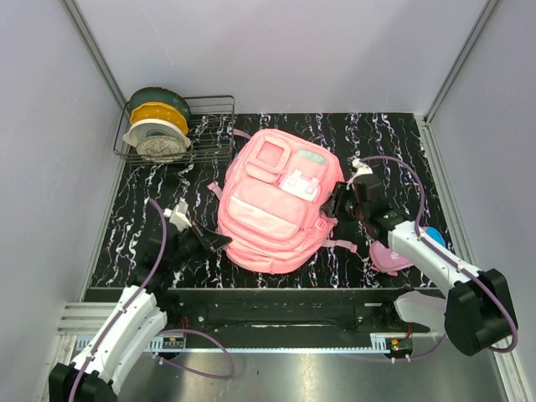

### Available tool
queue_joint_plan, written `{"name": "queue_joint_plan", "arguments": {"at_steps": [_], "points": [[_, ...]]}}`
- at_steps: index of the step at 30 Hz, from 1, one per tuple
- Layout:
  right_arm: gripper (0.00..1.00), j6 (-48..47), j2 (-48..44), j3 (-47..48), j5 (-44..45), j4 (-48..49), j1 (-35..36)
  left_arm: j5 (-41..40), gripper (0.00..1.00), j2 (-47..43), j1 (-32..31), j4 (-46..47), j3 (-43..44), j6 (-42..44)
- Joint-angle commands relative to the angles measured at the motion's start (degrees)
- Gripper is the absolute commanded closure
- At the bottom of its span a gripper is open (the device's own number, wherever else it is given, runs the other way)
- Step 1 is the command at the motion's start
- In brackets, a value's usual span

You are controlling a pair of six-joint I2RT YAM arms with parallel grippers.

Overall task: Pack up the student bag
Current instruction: Zip the student bag at the center of the board.

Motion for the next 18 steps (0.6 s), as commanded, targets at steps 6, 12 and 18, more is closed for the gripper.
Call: {"name": "queue_joint_plan", "arguments": {"at_steps": [6, 12, 18], "points": [[0.57, -9.0, 5.1, 1.1, -5.7, 5.0, -2.1, 1.3, 1.0, 3.2, -0.3, 4.7, 4.2, 3.0], [0.57, -11.3, 3.5, -1.7, -14.1, 8.0, -2.4, 3.0, 1.0, 9.2, -0.2, 5.1, 7.8, 6.6], [0.56, -11.3, 4.8, -1.2, -13.5, 7.5, -2.7, 3.1, 1.0, 12.2, 0.3, 4.9, 10.5, 8.9]]}}
